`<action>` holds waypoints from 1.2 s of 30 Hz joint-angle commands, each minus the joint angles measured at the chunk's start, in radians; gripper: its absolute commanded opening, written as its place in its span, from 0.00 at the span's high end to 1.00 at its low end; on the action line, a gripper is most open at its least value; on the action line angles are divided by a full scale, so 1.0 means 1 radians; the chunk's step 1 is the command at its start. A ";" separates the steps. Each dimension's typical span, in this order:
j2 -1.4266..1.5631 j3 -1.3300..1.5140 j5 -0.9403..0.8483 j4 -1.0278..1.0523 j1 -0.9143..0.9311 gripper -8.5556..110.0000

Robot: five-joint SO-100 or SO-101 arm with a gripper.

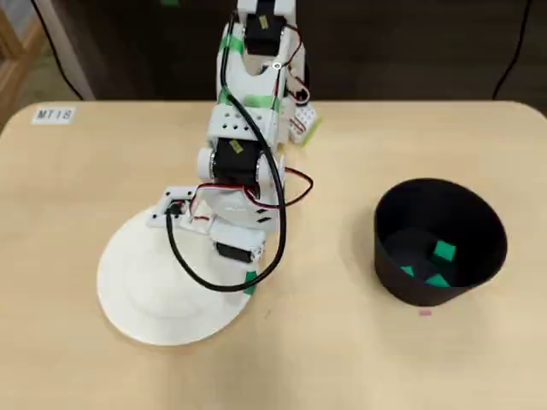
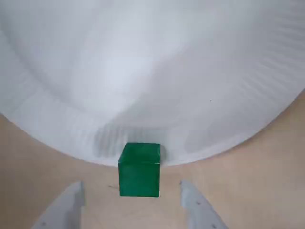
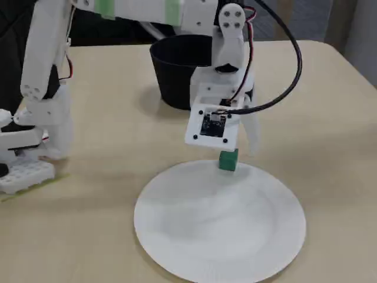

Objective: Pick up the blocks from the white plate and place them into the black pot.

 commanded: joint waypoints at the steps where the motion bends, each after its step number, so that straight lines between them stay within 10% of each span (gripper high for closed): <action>1: -0.002 0.000 0.011 -0.005 0.005 0.68; 13: -0.054 0.000 -0.008 -0.066 0.021 0.71; 20: -0.080 -0.009 0.038 -0.107 0.041 0.95; 36: 0.291 0.002 -0.123 -0.380 0.002 0.95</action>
